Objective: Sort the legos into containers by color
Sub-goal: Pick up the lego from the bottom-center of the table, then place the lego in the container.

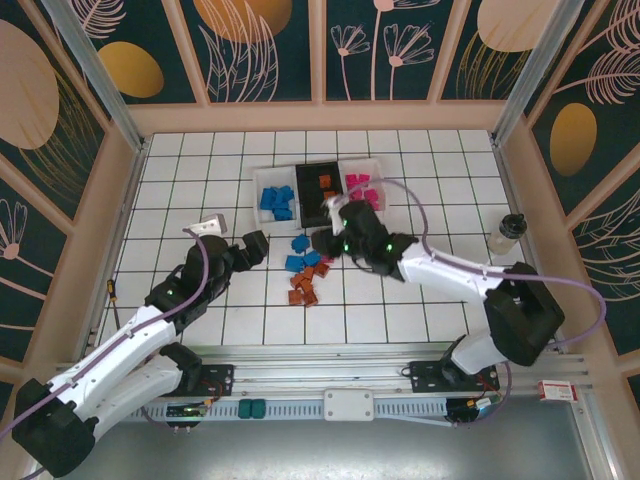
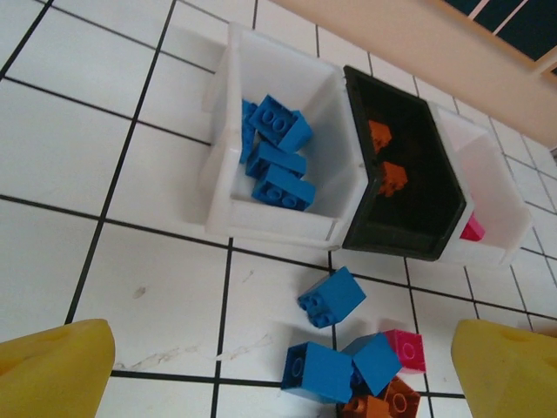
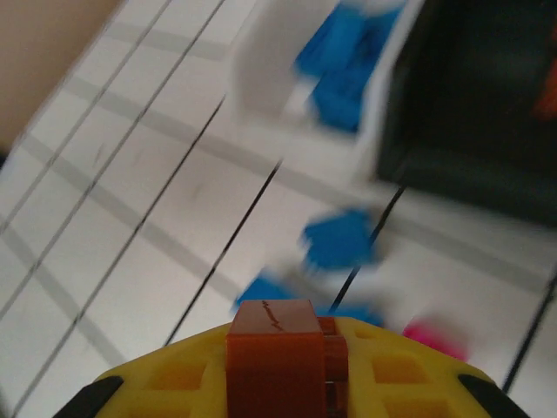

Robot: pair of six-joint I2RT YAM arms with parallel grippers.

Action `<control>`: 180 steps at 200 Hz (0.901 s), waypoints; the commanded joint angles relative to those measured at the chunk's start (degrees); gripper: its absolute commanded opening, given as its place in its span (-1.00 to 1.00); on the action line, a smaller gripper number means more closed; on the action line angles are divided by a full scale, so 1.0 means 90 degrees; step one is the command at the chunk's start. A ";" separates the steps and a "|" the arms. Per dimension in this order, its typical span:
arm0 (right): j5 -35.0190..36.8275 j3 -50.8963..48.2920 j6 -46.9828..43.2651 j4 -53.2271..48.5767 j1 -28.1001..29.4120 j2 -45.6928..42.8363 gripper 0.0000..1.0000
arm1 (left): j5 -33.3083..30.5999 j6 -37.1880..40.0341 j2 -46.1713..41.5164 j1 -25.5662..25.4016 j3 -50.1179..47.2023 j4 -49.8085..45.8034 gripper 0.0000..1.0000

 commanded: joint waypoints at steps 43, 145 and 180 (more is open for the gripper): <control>0.0693 0.2882 0.0049 -0.0431 -0.1056 0.2845 -0.54 | 0.0397 -0.0195 -0.0100 -0.0005 -0.0374 -0.0089 0.97; 0.0919 0.1611 -0.0425 -0.0401 -0.0111 0.1283 0.23 | 0.0260 -0.0313 -0.0462 -0.0006 -0.0532 -0.0228 0.97; 0.1057 0.0033 -0.0294 -0.0576 0.0867 0.0274 0.23 | 0.0188 -0.0310 -0.0453 -0.0005 -0.0515 -0.0185 0.98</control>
